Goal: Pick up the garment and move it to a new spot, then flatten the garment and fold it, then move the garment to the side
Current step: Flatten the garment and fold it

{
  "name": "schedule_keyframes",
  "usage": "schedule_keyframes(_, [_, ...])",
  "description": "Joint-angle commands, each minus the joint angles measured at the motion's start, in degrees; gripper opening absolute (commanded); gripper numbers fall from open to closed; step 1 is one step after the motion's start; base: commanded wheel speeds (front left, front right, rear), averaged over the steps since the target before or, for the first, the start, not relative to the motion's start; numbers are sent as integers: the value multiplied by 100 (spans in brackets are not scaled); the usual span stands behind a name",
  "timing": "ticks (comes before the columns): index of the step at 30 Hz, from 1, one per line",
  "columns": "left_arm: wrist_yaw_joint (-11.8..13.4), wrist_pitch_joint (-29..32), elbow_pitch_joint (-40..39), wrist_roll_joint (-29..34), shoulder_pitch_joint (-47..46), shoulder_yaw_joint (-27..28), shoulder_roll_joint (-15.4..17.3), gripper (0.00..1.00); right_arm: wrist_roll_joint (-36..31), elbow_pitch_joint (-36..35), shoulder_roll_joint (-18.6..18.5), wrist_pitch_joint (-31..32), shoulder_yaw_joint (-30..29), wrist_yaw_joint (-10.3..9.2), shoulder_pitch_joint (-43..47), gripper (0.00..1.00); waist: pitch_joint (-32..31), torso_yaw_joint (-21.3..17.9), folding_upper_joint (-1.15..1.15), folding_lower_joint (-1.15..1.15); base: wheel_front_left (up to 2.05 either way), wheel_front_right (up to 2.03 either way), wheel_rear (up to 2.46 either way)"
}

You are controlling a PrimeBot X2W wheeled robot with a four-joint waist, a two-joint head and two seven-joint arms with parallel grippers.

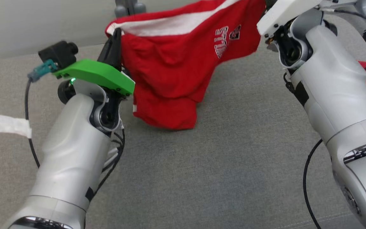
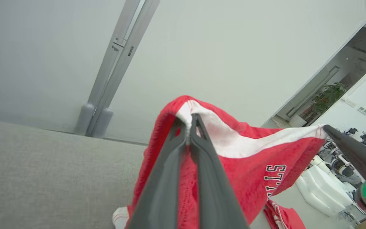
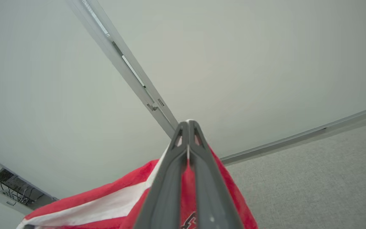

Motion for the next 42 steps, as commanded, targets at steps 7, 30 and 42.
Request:
schedule_keyframes(7, [80,905,-661,-529,-543,252,228,0,-353,-257,-211,-137,-28,0,-410,0,149,-238,0,0,0,0,0])
schedule_keyframes(30, [-190,-379,-2025,-399,-370,494,323,0,-2577,-2833,-120,-1082,-1505,-1,520,0,1182,-158,0,0,0,0,0])
schedule_keyframes(42, [-192,-368,-2442,-1316,2027,-771,824,0,-1623,-3506,-793,867,-987,-1,3052,0,272,-89,0,0,0,0,0])
